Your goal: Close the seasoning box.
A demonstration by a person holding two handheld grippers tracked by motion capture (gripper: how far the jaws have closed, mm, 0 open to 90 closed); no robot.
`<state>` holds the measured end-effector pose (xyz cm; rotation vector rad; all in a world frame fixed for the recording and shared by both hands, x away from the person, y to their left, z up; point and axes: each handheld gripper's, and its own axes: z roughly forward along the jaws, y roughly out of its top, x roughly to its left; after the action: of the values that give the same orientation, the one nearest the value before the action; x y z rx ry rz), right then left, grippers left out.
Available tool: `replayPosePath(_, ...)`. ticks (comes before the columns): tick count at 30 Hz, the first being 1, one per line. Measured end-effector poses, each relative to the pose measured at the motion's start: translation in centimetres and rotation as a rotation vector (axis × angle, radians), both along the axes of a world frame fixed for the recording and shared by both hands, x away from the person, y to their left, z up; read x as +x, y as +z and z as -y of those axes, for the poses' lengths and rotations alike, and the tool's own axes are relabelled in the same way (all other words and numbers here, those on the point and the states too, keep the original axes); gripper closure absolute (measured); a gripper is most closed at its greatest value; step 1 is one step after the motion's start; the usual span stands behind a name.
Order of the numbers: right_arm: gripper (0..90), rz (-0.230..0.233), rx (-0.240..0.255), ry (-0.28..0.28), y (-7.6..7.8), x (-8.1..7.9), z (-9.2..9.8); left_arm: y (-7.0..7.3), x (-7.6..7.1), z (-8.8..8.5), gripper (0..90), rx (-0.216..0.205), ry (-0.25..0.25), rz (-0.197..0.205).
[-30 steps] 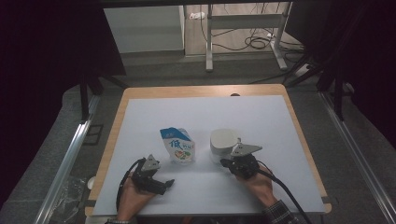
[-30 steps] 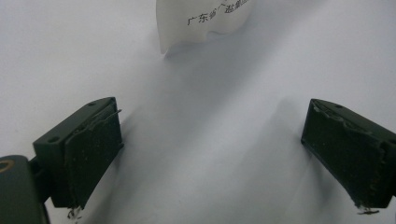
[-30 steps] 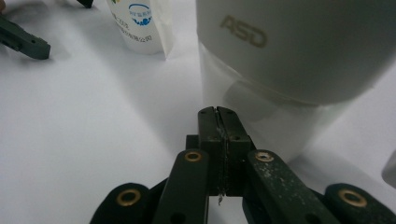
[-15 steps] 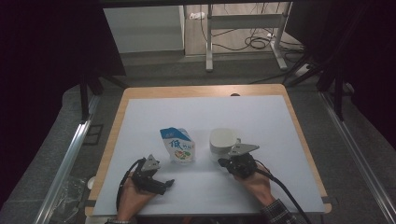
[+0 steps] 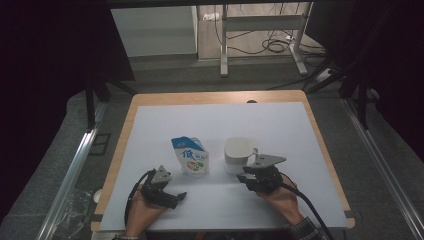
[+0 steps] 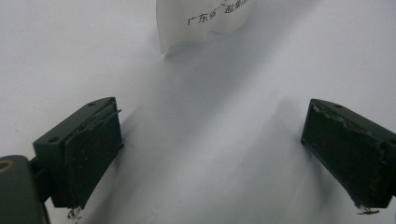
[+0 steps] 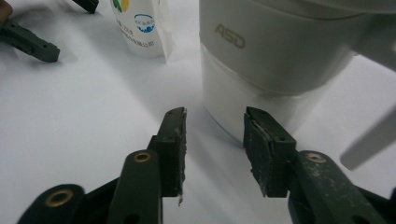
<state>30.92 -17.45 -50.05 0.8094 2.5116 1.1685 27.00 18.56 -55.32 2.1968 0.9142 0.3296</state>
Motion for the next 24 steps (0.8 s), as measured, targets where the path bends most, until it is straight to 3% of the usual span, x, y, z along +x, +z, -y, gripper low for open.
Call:
replayPosePath(14,38.7,0.000,0.020,-0.039,1.3,-1.1,3.6,0.0,0.0,0.0,5.1,0.000,0.000,0.001)
replayPosePath(15,33.5,0.010,0.013,-0.051,1.4,-1.3,4.2,0.0,0.0,0.0,5.1,0.000,0.000,0.001)
replayPosePath(18,29.9,0.030,-0.012,-0.081,1.4,-1.6,5.1,0.0,0.0,0.0,5.1,0.000,0.001,0.001)
replayPosePath(24,26.9,0.019,-0.019,-0.139,1.0,-1.7,6.9,0.0,0.0,0.0,5.1,0.000,0.001,0.001)
